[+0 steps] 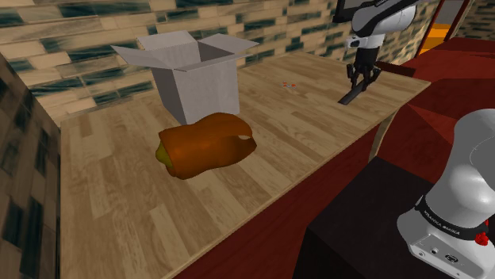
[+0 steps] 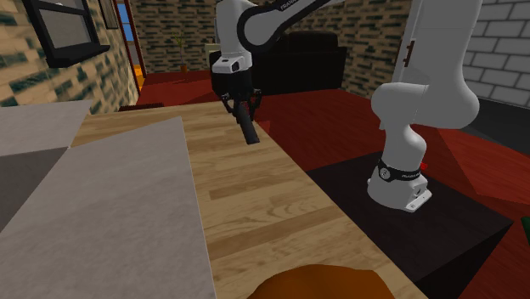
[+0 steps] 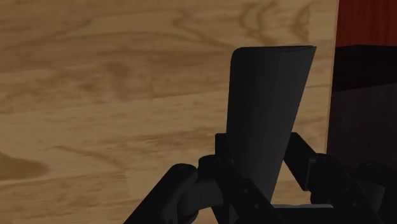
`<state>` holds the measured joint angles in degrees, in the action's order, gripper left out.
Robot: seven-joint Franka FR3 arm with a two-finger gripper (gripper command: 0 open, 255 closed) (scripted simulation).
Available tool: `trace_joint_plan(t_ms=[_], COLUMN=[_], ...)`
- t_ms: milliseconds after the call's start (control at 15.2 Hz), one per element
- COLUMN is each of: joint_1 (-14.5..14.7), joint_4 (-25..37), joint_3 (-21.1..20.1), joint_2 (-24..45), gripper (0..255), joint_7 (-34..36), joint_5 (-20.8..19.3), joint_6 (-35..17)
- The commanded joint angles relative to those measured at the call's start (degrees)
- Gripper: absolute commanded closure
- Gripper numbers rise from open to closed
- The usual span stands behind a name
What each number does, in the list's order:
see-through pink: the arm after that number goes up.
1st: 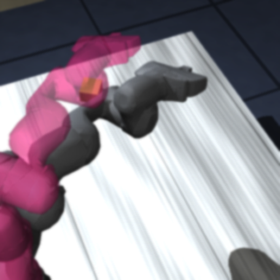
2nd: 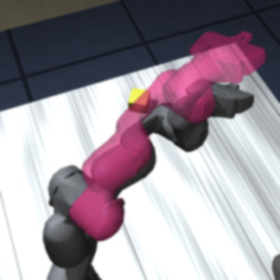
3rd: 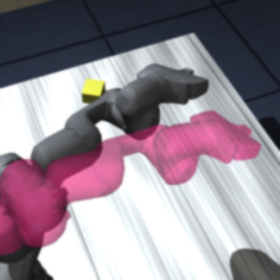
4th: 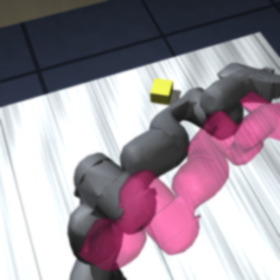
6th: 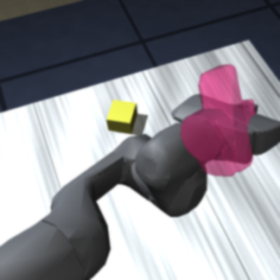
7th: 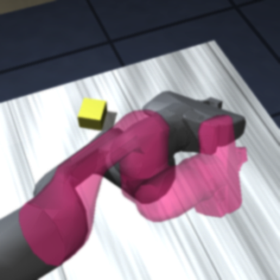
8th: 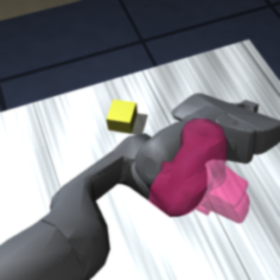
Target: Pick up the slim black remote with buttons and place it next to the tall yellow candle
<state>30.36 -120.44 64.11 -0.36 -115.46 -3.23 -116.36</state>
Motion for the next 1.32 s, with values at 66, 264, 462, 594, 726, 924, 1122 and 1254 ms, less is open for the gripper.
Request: trace_joint_plan(t_ms=[66, 264, 462, 594, 726, 924, 1122, 1254], joint_1=[0.2, 0.24, 0.24, 0.22, 0.22, 0.21, 0.24, 0.28], joint_4=[1.52, 3.1, 4.78, 5.97, 7.2, 9.14, 11.19, 12.63], joint_3=[-0.34, -0.83, -1.38, -1.74, -2.08, -2.55, -2.93, -3.14], joint_2=[-1.98, -3.55, -4.84, -5.55, -6.15, -6.85, -7.31, -7.5], gripper=[255, 255, 255, 255, 255, 255, 255, 255], joint_7=[1.32, 2.3, 3.06, 3.45, 3.76, 4.09, 4.25, 4.29], joint_5=[-1.87, -3.22, -4.28, -4.82, -5.26, -5.74, -6.02, -6.1], joint_6=[2.49, 4.86, 7.23, 8.81, 10.38, 12.73, 15.06, 16.6])
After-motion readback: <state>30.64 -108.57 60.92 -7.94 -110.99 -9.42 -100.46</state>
